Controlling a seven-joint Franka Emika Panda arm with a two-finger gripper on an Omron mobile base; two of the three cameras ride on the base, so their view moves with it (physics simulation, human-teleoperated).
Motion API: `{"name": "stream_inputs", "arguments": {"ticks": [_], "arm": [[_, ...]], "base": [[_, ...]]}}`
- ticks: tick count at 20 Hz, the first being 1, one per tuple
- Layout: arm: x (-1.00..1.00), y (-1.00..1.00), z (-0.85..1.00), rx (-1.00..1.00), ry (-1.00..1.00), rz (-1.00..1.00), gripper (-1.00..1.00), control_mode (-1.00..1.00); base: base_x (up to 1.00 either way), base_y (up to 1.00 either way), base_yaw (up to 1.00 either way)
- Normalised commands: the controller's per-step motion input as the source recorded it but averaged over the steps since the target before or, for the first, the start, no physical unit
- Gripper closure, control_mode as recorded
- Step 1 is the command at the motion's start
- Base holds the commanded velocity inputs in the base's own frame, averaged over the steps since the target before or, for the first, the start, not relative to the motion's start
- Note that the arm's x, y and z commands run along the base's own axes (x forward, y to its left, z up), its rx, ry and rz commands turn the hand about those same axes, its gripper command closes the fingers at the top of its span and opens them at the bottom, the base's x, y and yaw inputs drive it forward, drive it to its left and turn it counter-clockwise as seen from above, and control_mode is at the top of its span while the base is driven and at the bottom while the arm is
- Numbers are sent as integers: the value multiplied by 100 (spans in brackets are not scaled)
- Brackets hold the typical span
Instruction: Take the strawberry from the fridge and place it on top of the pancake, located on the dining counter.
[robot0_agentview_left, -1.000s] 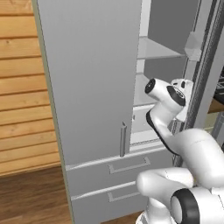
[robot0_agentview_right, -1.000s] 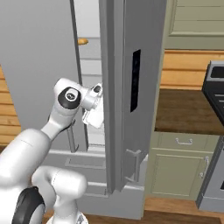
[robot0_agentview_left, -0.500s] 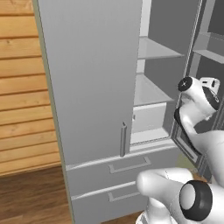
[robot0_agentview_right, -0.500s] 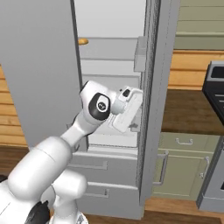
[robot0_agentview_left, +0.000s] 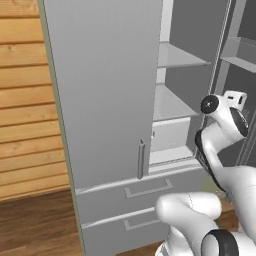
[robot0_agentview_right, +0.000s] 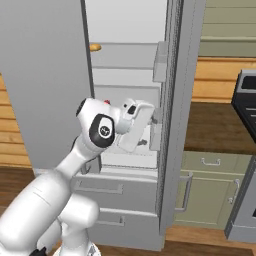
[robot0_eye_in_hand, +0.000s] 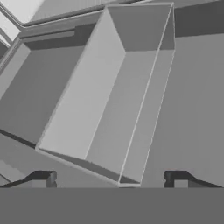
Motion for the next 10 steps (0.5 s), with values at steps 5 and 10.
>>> {"name": "stream_inputs", "arguments": {"ticks": [5,10], "arm": [[2,100,-9,12,-17,-4,-100,-100],[25,91,-33,57,-2,-30,-100,-100]], "base": [[0,0,0],[0,0,0]]}}
